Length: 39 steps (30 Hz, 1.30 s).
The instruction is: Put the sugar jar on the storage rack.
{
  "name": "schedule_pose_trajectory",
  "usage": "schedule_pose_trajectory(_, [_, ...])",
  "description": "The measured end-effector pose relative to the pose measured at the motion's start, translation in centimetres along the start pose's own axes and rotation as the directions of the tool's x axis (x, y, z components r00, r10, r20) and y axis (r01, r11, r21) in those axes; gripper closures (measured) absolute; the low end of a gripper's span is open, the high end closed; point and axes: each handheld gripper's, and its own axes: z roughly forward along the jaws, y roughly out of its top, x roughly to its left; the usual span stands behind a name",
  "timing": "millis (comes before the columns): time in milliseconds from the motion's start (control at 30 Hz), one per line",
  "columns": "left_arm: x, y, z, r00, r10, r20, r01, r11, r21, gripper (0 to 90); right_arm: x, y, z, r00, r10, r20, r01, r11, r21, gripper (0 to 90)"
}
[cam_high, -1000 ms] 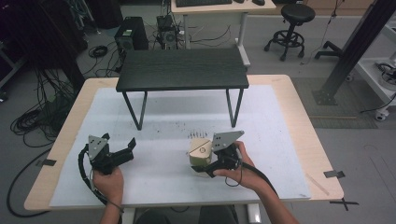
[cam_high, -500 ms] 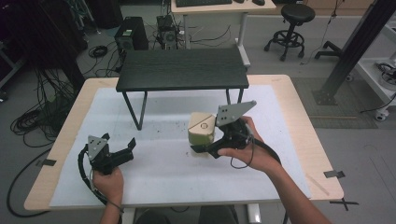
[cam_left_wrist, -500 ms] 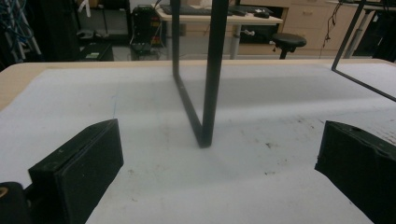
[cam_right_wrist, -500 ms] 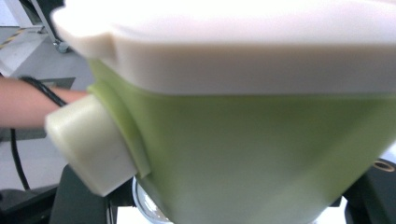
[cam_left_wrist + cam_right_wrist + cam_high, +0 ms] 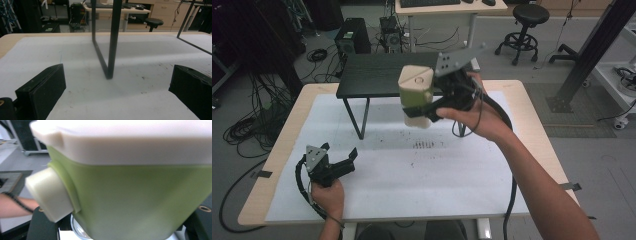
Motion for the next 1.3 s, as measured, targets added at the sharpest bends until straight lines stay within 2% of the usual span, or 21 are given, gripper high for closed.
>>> schedule_pose_trajectory(267, [0.0, 0.0, 0.0, 1.0, 0.0, 0.005, 0.0, 1.0, 0.001, 0.6, -3.0, 3.7, 1.2, 0.9995, 0.01, 0.031, -0.01, 1.0, -0.003, 29.6])
schedule_pose_trajectory(400, [0.0, 0.0, 0.0, 1.0, -0.002, 0.004, 0.002, 1.0, 0.001, 0.7, -4.6, 4.8, 2.4, 0.999, 0.005, 0.044, -0.005, 1.0, -0.001, 29.5])
schedule_pose_trajectory(533, [0.1, 0.0, 0.0, 1.0, -0.001, 0.004, 0.001, 1.0, 0.001, 0.7, -6.3, 5.3, 4.0, 0.9978, 0.023, 0.062, -0.023, 1.0, 0.007, 29.5])
schedule_pose_trajectory(700, [0.1, 0.0, 0.0, 1.0, -0.001, 0.003, 0.001, 1.0, 0.0, 0.7, -8.3, 5.0, 6.2, 0.9953, 0.057, 0.079, -0.059, 0.998, 0.026, 29.6])
schedule_pose_trajectory(933, [0.1, 0.0, 0.0, 1.0, -0.002, 0.001, 0.002, 1.0, -0.002, 0.7, -10.7, 3.6, 8.6, 0.9872, 0.107, 0.118, -0.114, 0.992, 0.054, 29.6])
schedule_pose_trajectory(1067, [0.1, 0.0, 0.0, 1.0, -0.002, 0.0, 0.002, 1.0, -0.003, 0.7, -11.5, 2.9, 9.5, 0.9817, 0.139, 0.13, -0.146, 0.988, 0.048, 29.6])
schedule_pose_trajectory(1300, [0.0, 0.0, -0.1, 1.0, 0.003, -0.001, -0.003, 1.0, -0.002, 0.7, -12.3, 2.1, 10.9, 0.9752, 0.154, 0.159, -0.166, 0.984, 0.065, 29.6])
